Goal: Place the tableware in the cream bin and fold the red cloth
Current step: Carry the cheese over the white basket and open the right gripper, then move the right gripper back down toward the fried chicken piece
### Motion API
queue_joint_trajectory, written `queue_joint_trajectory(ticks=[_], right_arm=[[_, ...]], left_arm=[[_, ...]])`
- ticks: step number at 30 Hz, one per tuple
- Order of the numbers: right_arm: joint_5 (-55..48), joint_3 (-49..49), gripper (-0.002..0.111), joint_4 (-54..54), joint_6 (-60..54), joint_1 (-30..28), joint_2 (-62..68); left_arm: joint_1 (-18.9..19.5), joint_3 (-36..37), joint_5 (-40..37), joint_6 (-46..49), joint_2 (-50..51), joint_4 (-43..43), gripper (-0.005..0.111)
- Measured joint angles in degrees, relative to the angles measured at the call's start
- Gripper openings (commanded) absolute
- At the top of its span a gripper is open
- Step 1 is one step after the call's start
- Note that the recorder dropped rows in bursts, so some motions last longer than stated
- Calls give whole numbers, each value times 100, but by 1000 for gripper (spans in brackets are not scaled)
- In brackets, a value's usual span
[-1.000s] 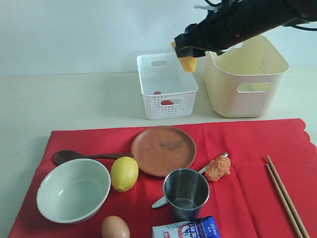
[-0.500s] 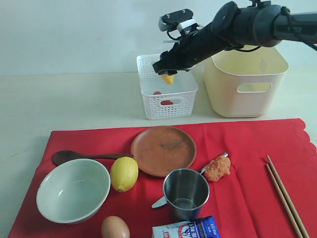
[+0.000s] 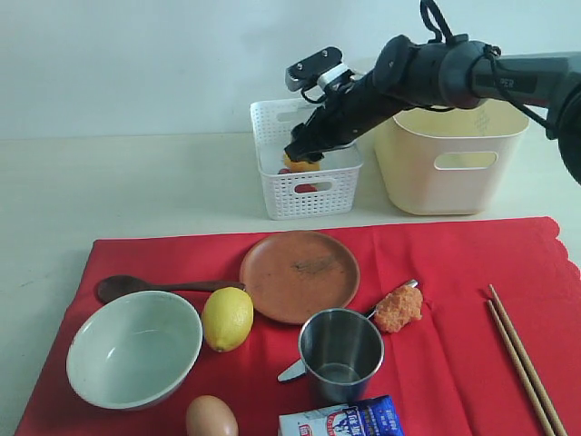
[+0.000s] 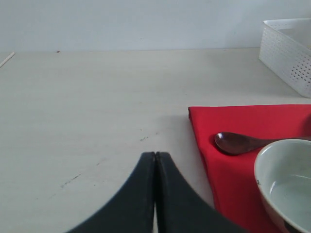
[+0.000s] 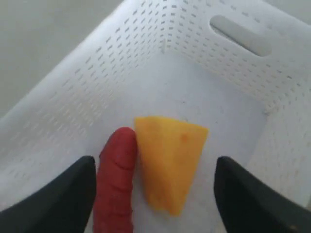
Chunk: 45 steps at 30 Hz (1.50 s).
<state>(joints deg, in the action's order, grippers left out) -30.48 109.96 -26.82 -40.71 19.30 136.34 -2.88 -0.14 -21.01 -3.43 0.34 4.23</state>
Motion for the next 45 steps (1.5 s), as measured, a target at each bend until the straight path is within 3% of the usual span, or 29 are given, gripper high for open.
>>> queue_joint_trajectory(ticks=[7, 19, 33, 45], right_arm=[[-801, 9, 68, 632, 956, 0, -844], [-3827, 24, 62, 1030, 1791, 0, -2117], [-3945, -817, 62, 1307, 1942, 0, -2524], [-3968, -1901, 62, 1348, 1343, 0, -2733]], left_arm=[[0, 0, 0, 0, 0, 0, 0], [0, 0, 0, 0, 0, 0, 0], [0, 0, 0, 0, 0, 0, 0], [0, 0, 0, 0, 0, 0, 0]])
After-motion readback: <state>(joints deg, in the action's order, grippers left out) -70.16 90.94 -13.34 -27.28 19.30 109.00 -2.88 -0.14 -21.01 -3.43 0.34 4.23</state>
